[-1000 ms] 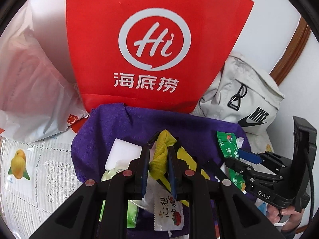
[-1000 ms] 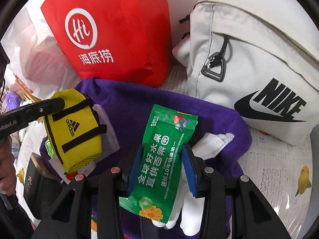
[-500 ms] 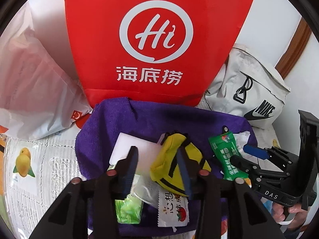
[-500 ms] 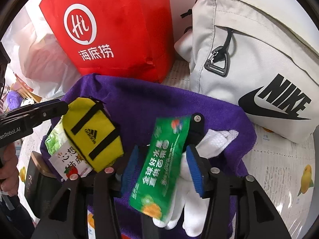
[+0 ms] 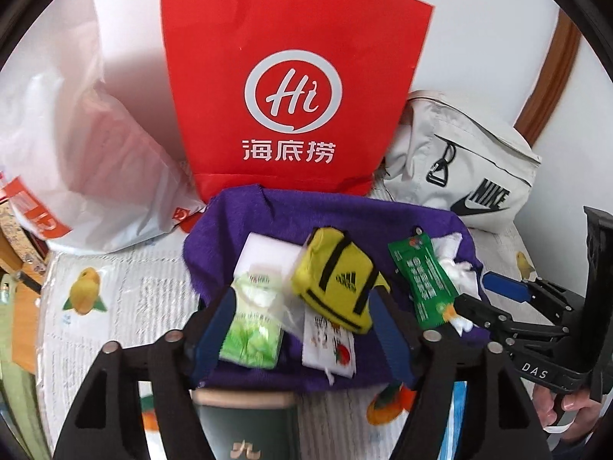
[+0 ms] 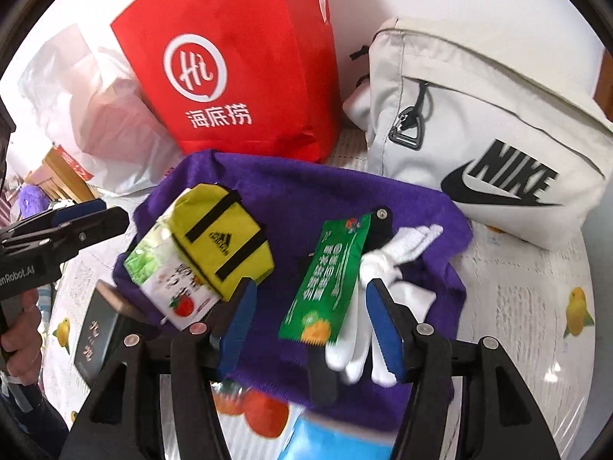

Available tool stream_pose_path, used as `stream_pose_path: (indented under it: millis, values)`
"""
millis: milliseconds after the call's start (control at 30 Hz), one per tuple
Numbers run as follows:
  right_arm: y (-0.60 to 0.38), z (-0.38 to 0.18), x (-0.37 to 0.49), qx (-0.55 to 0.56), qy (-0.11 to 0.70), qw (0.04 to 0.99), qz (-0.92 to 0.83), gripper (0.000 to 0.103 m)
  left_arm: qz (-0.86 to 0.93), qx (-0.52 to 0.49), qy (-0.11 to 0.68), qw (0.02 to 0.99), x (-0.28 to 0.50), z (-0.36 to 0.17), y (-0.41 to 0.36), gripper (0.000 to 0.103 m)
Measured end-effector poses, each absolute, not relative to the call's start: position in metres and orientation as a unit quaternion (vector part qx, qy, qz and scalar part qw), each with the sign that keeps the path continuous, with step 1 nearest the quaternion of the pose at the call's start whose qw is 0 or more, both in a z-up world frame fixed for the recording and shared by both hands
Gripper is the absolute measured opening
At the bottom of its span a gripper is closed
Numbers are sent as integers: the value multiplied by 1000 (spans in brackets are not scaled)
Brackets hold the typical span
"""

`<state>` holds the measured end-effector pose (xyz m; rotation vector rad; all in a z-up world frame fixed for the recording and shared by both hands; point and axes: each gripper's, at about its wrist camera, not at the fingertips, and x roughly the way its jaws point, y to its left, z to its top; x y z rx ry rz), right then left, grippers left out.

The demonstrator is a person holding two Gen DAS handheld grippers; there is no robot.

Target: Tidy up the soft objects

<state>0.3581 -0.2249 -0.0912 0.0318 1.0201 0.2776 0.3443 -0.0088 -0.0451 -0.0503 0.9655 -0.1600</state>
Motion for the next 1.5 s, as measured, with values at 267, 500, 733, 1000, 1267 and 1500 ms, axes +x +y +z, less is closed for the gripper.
stream_pose_path:
  millis: [267,500,733,1000,1267,1500]
  values:
    - [-230,-74,303,32,467,878,103,81,-60,-14,461,885,286,-36,-7,87]
    - [-235,-61,252,25,446,891,87,95,-50,-34,452,890,233,-25,-1,97]
    - [-242,-49,192,32,426,901,72,101,-46,-19,445,894,178,-16,-8,99]
    - [-251,-35,126,51,407,910,61,102,-27,-4,426,904,114,-7,-14,99]
    - [-254,-31,67,42,391,918,49,102,-21,-7,403,915,55,-2,-13,99]
    - [-257,-25,23,39,376,925,48,102,-20,2,390,921,18,1,-16,99]
